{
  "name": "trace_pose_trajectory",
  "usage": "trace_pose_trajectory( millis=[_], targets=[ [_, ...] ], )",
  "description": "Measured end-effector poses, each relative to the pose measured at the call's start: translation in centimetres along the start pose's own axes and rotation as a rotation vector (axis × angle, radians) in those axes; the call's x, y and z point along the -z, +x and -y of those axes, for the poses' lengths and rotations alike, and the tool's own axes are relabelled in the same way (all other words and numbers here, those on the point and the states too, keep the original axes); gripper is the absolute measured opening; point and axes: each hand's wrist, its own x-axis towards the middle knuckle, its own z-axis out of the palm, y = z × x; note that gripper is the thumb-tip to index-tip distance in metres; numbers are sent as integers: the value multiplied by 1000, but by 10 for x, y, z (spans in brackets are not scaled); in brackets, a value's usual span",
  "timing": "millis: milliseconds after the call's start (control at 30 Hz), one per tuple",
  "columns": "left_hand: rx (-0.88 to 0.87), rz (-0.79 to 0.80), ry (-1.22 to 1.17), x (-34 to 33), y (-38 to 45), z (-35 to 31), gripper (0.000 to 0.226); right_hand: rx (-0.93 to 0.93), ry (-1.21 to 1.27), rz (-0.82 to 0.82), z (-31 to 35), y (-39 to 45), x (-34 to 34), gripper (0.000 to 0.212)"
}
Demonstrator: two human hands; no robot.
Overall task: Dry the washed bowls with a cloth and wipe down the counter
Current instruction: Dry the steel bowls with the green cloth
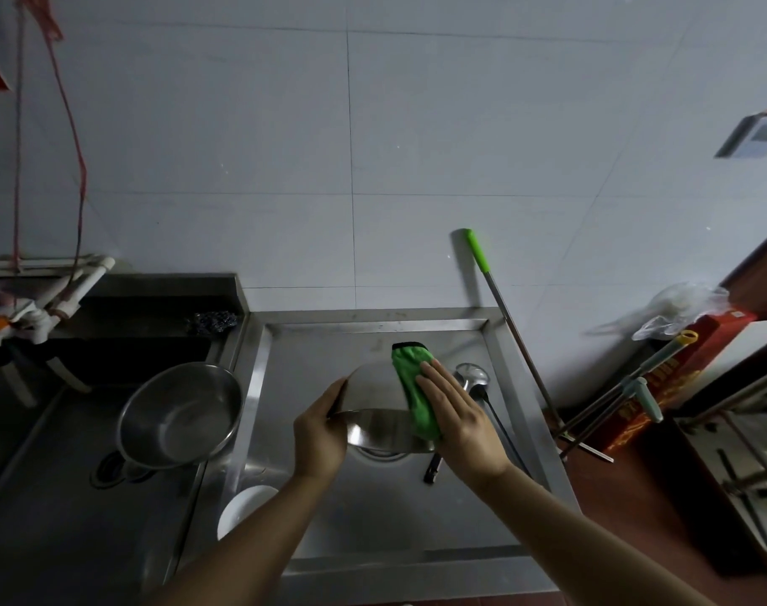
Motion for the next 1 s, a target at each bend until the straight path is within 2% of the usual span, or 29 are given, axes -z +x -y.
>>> trace_pose_trajectory(
  millis=[200,267,333,400,500,567,633,767,867,1000],
  targets=[
    [94,7,-72,7,-9,-2,44,-50,30,-10,-5,-6,4,59],
    [92,47,-76,8,-8,-4,47,-56,49,4,-6,-10,2,64],
    [69,128,17,9,-7,-4,45,-72,49,23,-7,-14,-2,66],
    [-29,189,185,7,-3,-7,46,-104,26,51,-8,-16,-7,65],
    [-321,314,450,-3,-1,-21,65,-93,-61,109,-6,-16,-15,60],
    [-453,322,581,-15,-3,-34,66,-83,-102,114,1,-12,-19,56],
    [-480,271,630,-23,-1,-42,62,-96,-105,119,8,-6,-20,61],
    [-476,241,548,-21,11,-40,57,-93,-89,126,11,1,-14,72],
    [-449,200,404,-14,11,-38,58,-63,-86,91,6,4,-6,63],
    [-300,129,149,-8,11,-32,57,-38,-52,34,0,5,2,55]
  ],
)
